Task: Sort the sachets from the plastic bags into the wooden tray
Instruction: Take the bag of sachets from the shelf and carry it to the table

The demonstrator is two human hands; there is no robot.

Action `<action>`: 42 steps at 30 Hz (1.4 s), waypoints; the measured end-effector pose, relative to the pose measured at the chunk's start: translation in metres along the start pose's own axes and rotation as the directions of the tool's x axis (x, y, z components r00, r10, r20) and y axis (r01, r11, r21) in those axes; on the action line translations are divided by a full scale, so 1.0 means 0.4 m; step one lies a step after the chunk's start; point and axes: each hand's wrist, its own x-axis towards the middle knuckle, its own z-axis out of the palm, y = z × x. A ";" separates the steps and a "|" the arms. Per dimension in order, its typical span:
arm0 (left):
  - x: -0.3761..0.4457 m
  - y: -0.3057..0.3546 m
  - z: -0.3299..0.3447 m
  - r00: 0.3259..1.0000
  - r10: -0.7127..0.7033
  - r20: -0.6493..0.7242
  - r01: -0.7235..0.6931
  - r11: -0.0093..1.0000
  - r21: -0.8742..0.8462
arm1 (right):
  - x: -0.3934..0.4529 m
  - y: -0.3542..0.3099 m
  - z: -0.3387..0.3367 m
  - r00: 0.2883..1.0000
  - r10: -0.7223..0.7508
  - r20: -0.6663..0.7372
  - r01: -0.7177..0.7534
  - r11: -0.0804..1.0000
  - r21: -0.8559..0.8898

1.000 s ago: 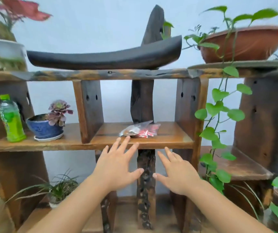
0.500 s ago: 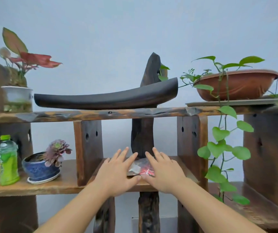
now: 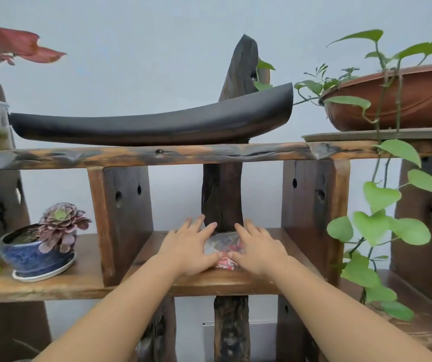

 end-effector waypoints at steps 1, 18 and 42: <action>0.021 -0.007 0.015 1.000 -0.003 0.015 0.003 1.000 0.002 | 0.016 0.010 0.018 1.000 0.009 0.024 -0.009 1.000 -0.001; 0.140 -0.052 0.271 0.995 -0.007 0.101 0.036 0.957 -0.287 | 0.126 0.053 0.182 0.988 -0.067 0.142 0.046 0.988 0.145; 0.105 -0.075 0.232 0.994 -0.099 -0.048 0.017 0.576 -0.817 | 0.158 -0.047 0.169 0.960 0.267 -0.086 -0.089 0.579 0.811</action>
